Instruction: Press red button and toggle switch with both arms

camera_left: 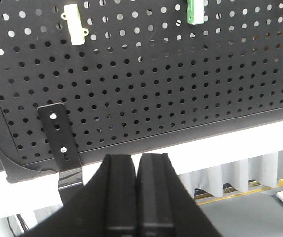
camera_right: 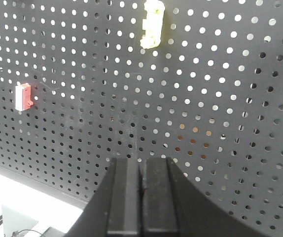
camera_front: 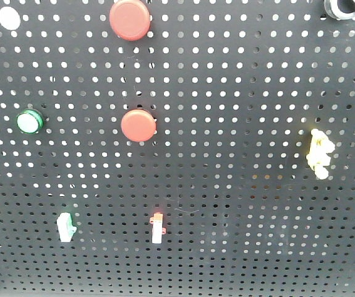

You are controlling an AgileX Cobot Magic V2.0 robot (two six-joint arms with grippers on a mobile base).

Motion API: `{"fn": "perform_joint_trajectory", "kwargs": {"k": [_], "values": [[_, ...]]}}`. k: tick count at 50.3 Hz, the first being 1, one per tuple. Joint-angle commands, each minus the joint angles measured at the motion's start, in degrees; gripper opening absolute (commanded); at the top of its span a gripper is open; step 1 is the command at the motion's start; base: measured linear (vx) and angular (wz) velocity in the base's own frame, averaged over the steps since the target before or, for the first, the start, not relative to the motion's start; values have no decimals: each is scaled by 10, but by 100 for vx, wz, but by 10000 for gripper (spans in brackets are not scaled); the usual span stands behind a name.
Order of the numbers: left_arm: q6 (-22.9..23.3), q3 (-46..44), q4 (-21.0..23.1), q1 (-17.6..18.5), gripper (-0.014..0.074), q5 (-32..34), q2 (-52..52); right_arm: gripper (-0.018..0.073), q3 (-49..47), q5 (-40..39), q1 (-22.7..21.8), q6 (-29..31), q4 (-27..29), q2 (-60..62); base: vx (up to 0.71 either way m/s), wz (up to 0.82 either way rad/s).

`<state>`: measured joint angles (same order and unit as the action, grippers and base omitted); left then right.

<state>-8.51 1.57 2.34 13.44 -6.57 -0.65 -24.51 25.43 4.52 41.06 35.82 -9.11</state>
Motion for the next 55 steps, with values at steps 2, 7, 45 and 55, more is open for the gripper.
{"fn": "perform_joint_trajectory", "kwargs": {"k": [2, 7, 45, 55], "values": [[5, 19, 2, -1, 1, 43, -10, -3, -15, -37, -2, 2, 5, -8, 0, 0], [5, 19, 2, -1, 1, 43, -10, -3, -5, -46, -2, -5, -21, -10, 0, 0], [5, 19, 2, -1, 1, 43, -9, -3, 269, -197, -96, -387, -340, 106, 0, 0], [5, 19, 2, -1, 1, 43, -9, -3, 269, -197, -95, -387, -343, 106, 0, 0]]}}
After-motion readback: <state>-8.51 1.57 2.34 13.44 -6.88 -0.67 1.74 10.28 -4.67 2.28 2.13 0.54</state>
